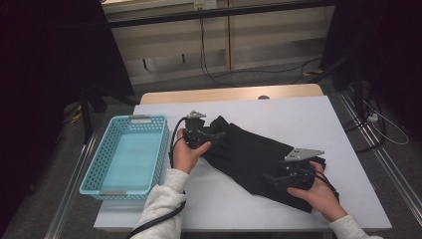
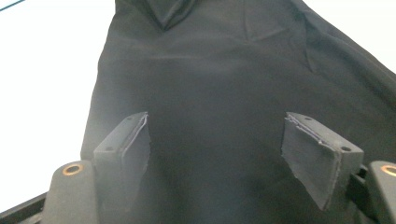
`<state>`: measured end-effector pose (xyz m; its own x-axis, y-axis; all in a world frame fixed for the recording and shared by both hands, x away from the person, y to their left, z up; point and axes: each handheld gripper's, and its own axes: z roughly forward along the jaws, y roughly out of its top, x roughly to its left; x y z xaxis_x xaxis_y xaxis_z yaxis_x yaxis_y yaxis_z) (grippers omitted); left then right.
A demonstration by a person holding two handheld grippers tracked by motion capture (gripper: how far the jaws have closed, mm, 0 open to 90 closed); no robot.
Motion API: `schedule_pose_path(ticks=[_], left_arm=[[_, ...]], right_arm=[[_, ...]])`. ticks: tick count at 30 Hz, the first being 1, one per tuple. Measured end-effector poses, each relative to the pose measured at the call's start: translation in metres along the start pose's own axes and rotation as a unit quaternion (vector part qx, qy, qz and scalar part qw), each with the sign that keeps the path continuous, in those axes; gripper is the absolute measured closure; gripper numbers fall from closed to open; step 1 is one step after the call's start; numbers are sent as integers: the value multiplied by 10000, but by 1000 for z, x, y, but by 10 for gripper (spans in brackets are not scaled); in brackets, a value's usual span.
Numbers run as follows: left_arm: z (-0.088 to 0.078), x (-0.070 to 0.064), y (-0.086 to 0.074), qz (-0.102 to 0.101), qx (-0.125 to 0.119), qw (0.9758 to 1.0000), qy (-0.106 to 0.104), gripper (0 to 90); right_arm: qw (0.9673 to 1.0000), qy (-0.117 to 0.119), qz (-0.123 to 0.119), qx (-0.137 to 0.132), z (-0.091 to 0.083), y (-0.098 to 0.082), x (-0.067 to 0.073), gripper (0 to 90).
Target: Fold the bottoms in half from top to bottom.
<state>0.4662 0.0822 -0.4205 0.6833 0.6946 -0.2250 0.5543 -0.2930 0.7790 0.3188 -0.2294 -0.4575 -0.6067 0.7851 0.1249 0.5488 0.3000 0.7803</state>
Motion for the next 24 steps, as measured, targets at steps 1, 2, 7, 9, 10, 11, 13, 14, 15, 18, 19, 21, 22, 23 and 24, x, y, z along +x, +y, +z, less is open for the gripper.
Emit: schedule_pose_path(ticks=[1, 2, 7, 9, 10, 11, 13, 14, 15, 18, 19, 21, 22, 23, 24], left_arm=[[-1, -1, -2, 39, 2, 10000, 38, 243], [-2, -2, -5, 139, 51, 9999, 51, 240], [3, -12, -19, 369, 227, 9989, -171, 274], [8, -15, -25, 489, 331, 9980, -206, 306], [11, -16, -28, 559, 428, 9973, -193, 307], [14, -17, -30, 593, 452, 9971, -173, 312], [18, -18, -34, 649, 486, 9966, -161, 320], [20, -18, -35, 689, 519, 9961, -184, 329], [21, -19, -36, 767, 567, 9953, -137, 337], [22, -22, -37, 951, 624, 9935, -44, 353], [23, -23, -38, 1038, 654, 9924, -21, 375], [22, -25, -38, 1127, 679, 9913, 67, 441], [22, -25, -38, 1223, 701, 9899, 120, 494], [22, -26, -38, 1249, 706, 9895, 173, 564], [21, -26, -38, 1283, 700, 9890, 212, 627]], right_arm=[[10000, -1, 5, 1, 0, 0, 0, 241], [10000, 0, 3, 2, 0, 0, 0, 242], [10000, -4, 15, 14, -1, -1, 0, 239], [10000, -5, 23, 22, 0, -1, 0, 239], [10000, -4, 25, 23, 0, -1, 0, 239], [10000, 8, 26, 28, 0, -1, 0, 239], [10000, 8, 34, 42, 0, -1, 0, 237], [10000, 3, 24, 42, 0, -1, 0, 237], [10000, -2, 17, 44, 0, -1, -1, 237], [10000, -12, 30, 41, -1, -1, -1, 237], [10000, -19, 39, 40, -1, -1, -1, 237], [10000, -20, 35, 35, -2, -1, -2, 237], [10000, -25, 36, 34, -2, -1, -2, 237], [10000, -33, 30, 38, -2, -2, -2, 237], [10000, -33, 29, 44, -2, -2, -2, 237]])
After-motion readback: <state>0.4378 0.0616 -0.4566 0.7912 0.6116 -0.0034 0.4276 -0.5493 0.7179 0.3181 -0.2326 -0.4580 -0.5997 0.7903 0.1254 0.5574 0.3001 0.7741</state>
